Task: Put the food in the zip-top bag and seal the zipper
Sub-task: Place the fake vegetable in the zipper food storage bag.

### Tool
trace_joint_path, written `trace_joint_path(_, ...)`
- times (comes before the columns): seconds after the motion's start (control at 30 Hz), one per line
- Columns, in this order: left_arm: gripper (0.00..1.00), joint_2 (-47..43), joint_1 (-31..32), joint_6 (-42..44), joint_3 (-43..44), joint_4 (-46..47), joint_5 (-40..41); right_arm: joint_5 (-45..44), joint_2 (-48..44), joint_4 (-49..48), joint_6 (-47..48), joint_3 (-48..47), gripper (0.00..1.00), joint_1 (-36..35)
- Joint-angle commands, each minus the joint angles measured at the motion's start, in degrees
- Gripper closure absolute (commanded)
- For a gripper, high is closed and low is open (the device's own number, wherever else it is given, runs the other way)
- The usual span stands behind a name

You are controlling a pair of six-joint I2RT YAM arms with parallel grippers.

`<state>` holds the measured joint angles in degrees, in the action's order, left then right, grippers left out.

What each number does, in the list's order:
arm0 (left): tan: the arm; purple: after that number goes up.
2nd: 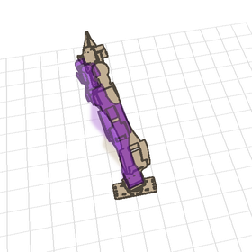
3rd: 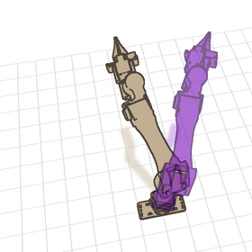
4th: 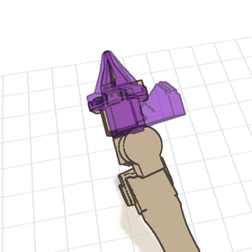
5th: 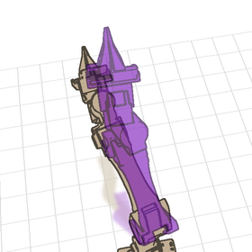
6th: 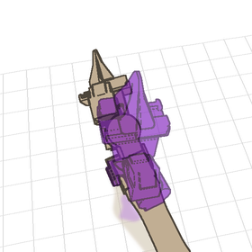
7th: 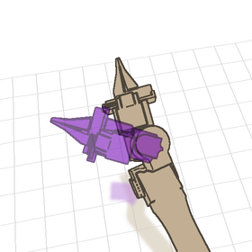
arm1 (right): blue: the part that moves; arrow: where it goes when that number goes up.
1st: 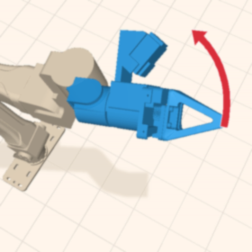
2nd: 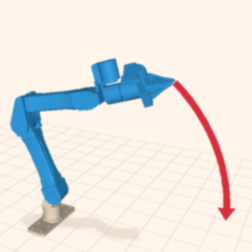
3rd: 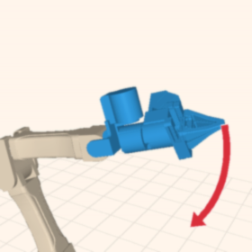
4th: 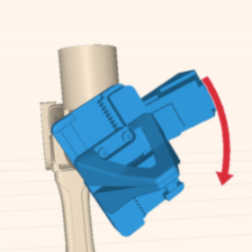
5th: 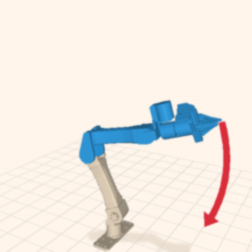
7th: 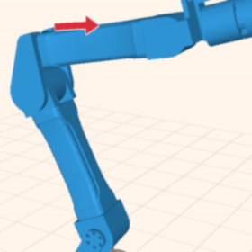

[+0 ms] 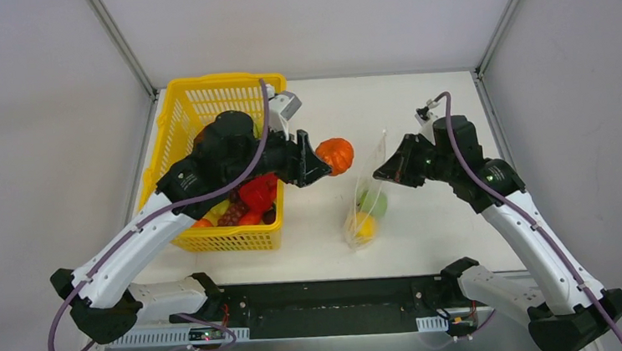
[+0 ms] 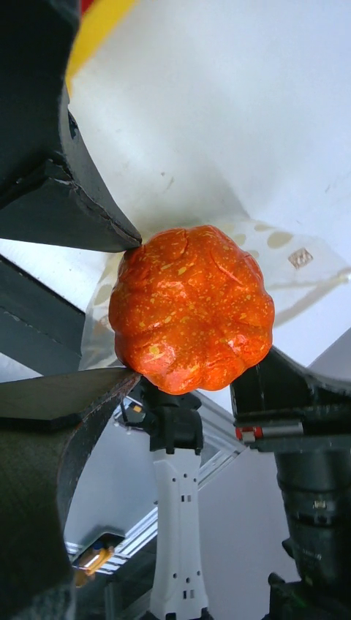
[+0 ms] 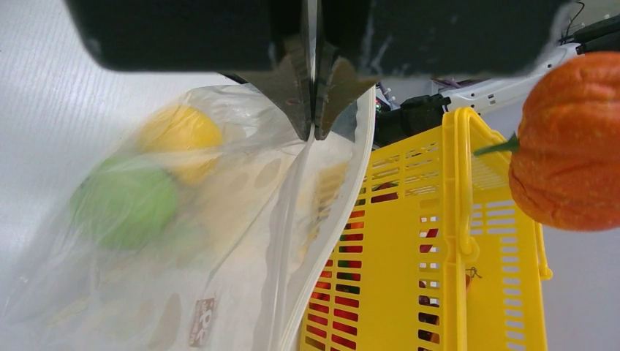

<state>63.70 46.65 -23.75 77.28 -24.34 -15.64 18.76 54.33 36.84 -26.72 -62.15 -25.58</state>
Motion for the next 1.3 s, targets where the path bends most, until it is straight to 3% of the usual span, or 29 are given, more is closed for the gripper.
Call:
trace_joint_path(0.0, 1.00, 5.13, 4.00, 4.90, 6.30, 0.04, -1.15, 0.99, -0.06, -3.19, -0.99, 0.27, 1.00, 0.06)
trace_joint_path(0.1, 1.00, 7.91, 5.88, 5.79, 8.69, -0.76, -0.30, 0.77, -0.40, -4.52, -1.42, 0.74, 1.00, 0.04)
trace_joint_path(0.3, 1.00, 10.50, 9.03, 2.15, 6.23, 8.98, -4.28, -0.02, 0.21, -4.97, -1.76, 0.94, 1.00, 0.10)
trace_joint_path(0.8, 1.00, 14.26, 9.31, 3.98, 2.28, 3.17, 5.29, -3.64, -3.39, -7.64, -4.51, 2.97, 1.00, 0.09)
trace_joint_path(1.07, 1.00, 17.03, 9.36, 5.58, 5.16, -3.19, 14.10, -1.44, -4.03, -7.76, -4.75, 3.09, 1.00, 0.09)
trace_joint_path(1.27, 1.00, 21.16, 11.32, 8.03, 11.95, -9.86, 18.95, 3.23, -3.81, -9.30, -5.10, 2.95, 1.00, 0.11)
